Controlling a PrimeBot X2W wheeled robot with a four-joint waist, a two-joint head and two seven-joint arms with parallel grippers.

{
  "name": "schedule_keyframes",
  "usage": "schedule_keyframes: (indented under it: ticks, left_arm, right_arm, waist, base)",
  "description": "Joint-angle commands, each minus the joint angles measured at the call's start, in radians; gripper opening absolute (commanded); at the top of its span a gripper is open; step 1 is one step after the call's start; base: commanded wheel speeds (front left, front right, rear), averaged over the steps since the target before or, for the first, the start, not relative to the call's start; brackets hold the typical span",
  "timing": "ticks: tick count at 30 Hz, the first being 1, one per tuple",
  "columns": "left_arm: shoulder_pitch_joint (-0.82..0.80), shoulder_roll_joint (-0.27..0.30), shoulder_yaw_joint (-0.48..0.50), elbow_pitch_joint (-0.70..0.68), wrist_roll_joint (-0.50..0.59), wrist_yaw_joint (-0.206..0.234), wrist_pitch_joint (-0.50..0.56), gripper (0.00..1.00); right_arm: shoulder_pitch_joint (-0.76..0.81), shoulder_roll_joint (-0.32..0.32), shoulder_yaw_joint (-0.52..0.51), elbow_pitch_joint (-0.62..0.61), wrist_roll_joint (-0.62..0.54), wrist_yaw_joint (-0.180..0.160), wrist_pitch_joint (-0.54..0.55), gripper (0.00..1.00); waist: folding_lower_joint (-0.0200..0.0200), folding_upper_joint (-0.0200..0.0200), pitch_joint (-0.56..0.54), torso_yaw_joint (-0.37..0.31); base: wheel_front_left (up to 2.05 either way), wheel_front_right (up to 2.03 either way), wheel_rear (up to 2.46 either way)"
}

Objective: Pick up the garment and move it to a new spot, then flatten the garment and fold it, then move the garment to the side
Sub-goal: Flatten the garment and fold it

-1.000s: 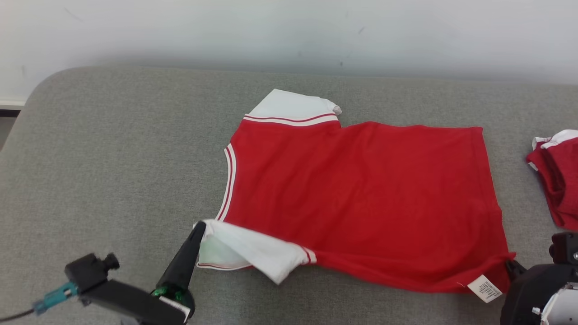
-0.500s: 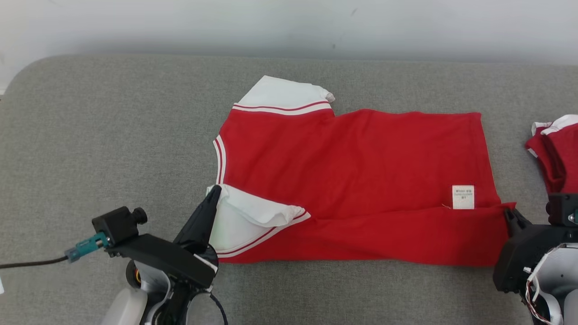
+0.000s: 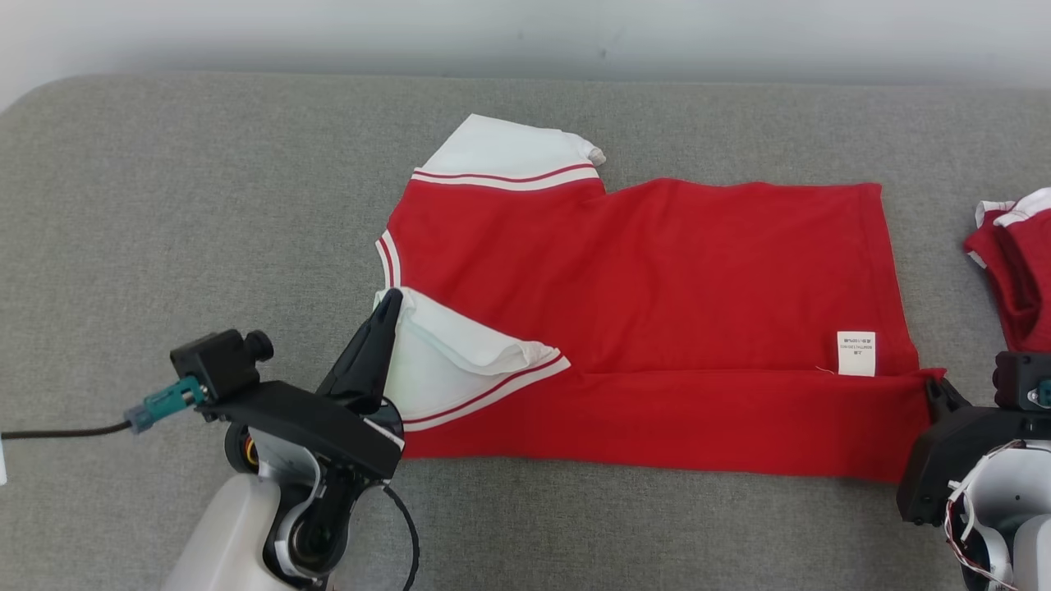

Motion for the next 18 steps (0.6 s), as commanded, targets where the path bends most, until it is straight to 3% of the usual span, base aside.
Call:
schedule_keyframes:
  ticks: [1, 18]
  left_arm:
    - [-0.020, 0.004, -0.003, 0.006, 0.010, -0.001, -0.007, 0.00]
    - [-0.135, 0.015, -0.050, 0.085, 0.065, 0.013, -0.027, 0.00]
  right_arm:
    - [-0.014, 0.002, -0.003, 0.005, -0.005, -0.002, -0.010, 0.00]
    - [-0.016, 0.024, -0.008, 0.027, -0.017, -0.002, 0.007, 0.00]
  waist:
    - [-0.0001, -0.0001, 0.006, -0.002]
    - [-0.0001, -0.0001, 0.033, -0.031]
  base:
    - [0.00, 0.00, 0.00]
    - [0.00, 0.00, 0.00]
